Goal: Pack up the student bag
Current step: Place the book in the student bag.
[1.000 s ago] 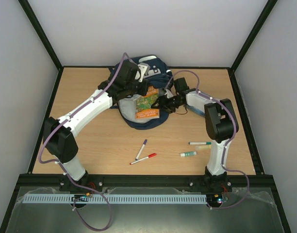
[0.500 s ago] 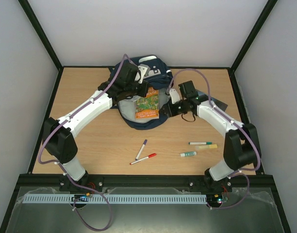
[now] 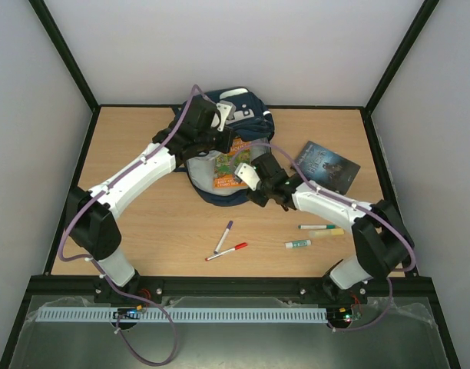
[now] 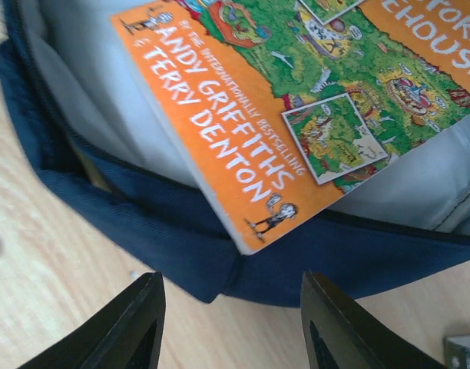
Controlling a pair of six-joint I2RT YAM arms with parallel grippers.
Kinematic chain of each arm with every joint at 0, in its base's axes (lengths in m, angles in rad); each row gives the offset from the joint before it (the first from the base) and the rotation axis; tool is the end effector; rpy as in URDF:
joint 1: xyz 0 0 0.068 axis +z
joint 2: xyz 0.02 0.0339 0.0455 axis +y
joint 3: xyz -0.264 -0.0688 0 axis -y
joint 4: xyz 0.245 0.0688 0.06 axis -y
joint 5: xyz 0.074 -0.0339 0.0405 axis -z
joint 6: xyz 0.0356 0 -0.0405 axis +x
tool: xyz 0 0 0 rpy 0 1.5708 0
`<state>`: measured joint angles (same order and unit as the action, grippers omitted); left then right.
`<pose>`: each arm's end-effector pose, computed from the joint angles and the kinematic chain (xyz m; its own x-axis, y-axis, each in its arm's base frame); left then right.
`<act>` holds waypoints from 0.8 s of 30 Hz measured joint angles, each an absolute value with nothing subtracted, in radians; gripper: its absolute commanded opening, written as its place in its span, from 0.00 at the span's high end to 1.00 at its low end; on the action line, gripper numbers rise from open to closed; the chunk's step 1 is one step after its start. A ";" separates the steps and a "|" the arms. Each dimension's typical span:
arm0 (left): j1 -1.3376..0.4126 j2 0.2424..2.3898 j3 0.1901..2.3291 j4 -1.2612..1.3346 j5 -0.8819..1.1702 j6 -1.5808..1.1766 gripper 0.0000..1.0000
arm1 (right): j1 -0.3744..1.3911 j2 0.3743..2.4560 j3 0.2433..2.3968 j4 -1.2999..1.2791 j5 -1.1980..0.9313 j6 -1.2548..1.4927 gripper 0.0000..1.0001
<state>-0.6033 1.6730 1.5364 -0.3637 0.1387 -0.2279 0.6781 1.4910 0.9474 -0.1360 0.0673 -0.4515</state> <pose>0.3214 -0.2274 0.3498 -0.5343 0.0964 -0.8398 0.5555 0.7889 -0.2628 0.2545 0.2019 0.2325 -0.1851 -0.7081 -0.6814 -0.7401 0.5566 -0.3774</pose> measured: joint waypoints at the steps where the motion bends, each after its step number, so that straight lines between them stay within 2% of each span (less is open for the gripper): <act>1: -0.603 1.673 1.536 -0.364 0.139 -0.228 0.98 | 0.686 1.506 0.950 -0.126 0.089 -0.466 0.53; 8: -0.601 1.673 1.536 -0.364 0.143 -0.228 0.97 | 0.727 1.625 0.975 -0.072 0.202 -0.543 0.55; 19: -0.597 1.673 1.536 -0.363 0.157 -0.229 0.98 | 0.733 1.709 1.007 0.008 0.297 -0.581 0.66; 24: -0.595 1.673 1.536 -0.360 0.161 -0.229 0.98 | 0.733 1.753 1.021 0.062 0.340 -0.588 0.67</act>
<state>-0.5945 1.6730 1.5360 -0.3599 0.1608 -0.2291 0.7326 1.7531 1.0210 0.0620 0.3405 -0.5877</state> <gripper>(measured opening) 0.028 0.331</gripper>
